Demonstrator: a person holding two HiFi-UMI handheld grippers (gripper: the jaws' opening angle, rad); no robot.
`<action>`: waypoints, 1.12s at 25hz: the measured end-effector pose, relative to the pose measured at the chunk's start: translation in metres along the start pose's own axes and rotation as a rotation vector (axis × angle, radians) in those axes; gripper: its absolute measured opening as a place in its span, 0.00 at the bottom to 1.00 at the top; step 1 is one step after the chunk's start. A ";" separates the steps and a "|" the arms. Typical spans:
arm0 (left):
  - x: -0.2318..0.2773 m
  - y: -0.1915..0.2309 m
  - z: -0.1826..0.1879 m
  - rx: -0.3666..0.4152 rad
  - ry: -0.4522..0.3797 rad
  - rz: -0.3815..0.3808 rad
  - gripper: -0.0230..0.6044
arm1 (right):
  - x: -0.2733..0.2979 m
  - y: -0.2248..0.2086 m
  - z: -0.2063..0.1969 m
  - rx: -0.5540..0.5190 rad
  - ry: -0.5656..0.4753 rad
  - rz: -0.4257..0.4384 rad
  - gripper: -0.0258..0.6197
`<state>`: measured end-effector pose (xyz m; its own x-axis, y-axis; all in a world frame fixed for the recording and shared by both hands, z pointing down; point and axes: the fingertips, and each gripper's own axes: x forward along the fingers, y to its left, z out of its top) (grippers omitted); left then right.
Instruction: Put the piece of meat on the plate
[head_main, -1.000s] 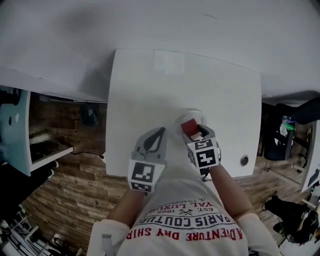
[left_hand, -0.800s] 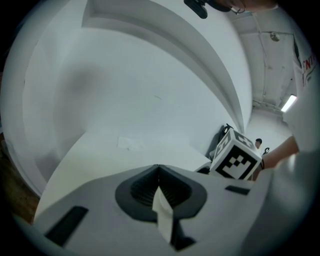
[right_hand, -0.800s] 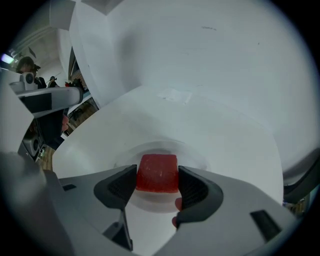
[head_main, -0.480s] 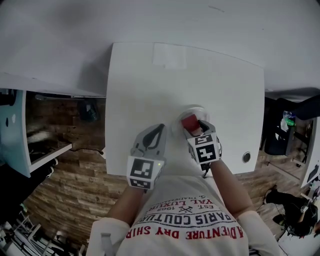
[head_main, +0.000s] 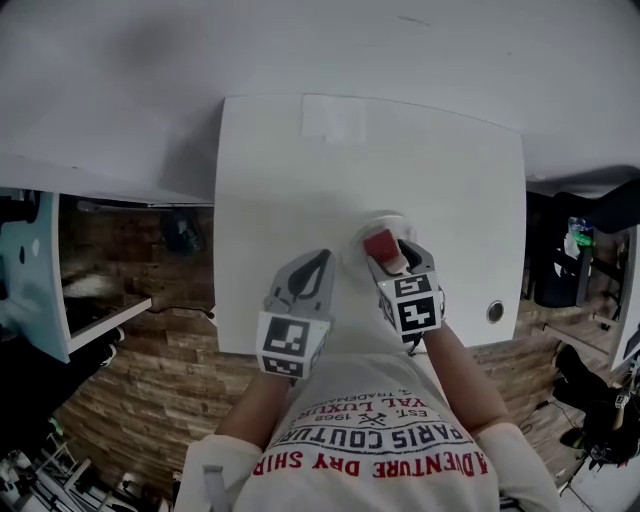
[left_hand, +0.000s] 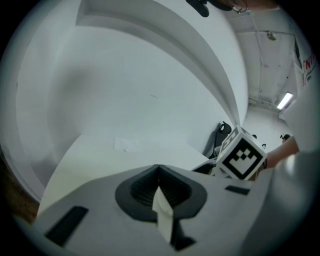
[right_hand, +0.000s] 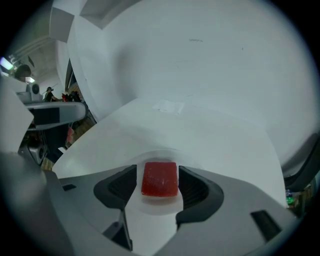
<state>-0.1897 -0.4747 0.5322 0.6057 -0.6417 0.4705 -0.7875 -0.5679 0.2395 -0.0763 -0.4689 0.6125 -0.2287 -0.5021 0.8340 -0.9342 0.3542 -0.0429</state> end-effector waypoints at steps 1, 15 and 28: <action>0.000 -0.001 0.001 0.007 -0.001 -0.001 0.05 | -0.005 0.000 0.004 0.013 -0.023 0.001 0.46; -0.028 -0.038 0.057 0.103 -0.125 -0.015 0.05 | -0.122 -0.007 0.075 0.162 -0.519 -0.029 0.06; -0.057 -0.052 0.111 0.186 -0.279 0.012 0.05 | -0.183 0.013 0.108 0.046 -0.730 -0.051 0.06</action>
<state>-0.1710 -0.4654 0.3989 0.6247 -0.7504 0.2158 -0.7760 -0.6275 0.0645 -0.0762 -0.4578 0.3994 -0.2937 -0.9206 0.2572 -0.9555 0.2908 -0.0501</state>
